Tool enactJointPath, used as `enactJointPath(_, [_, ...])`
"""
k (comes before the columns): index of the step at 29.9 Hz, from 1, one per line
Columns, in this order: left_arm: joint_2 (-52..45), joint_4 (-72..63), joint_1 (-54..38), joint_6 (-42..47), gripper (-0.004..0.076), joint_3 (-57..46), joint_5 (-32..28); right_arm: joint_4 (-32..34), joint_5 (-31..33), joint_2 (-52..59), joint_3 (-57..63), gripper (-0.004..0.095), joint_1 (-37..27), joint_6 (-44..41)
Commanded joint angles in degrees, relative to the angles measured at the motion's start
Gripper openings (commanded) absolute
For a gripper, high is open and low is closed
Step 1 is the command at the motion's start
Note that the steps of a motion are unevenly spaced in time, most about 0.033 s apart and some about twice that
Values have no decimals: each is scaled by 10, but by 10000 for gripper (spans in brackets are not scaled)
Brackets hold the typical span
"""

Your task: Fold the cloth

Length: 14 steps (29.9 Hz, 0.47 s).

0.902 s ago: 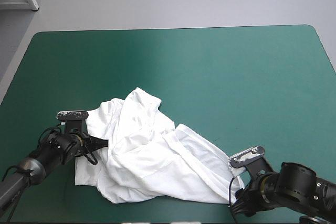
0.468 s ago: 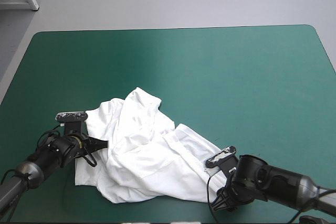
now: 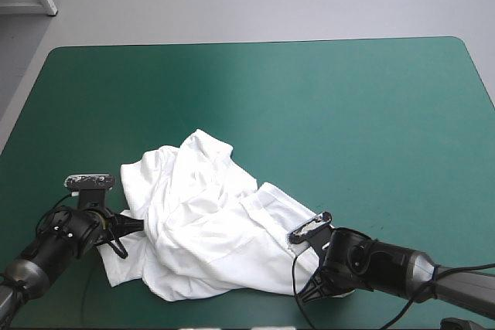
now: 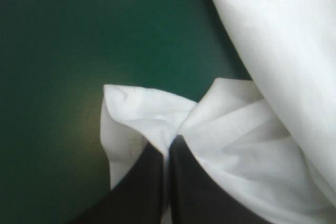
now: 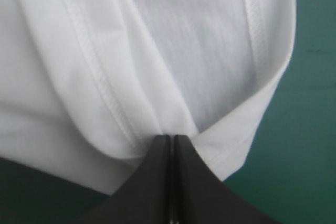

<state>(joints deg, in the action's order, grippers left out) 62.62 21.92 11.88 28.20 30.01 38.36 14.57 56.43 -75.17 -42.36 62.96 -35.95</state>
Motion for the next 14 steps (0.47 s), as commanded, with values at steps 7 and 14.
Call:
enactJointPath(7, [-66, 7, -1, -70, -10, 158, 68, 147, 105, 82, -110, -18, 0, -36])
enactJointPath(14, [-79, -21, -1, -183, -10, 403, 155, 244, 153, 161, -338, -16, 0, 4])
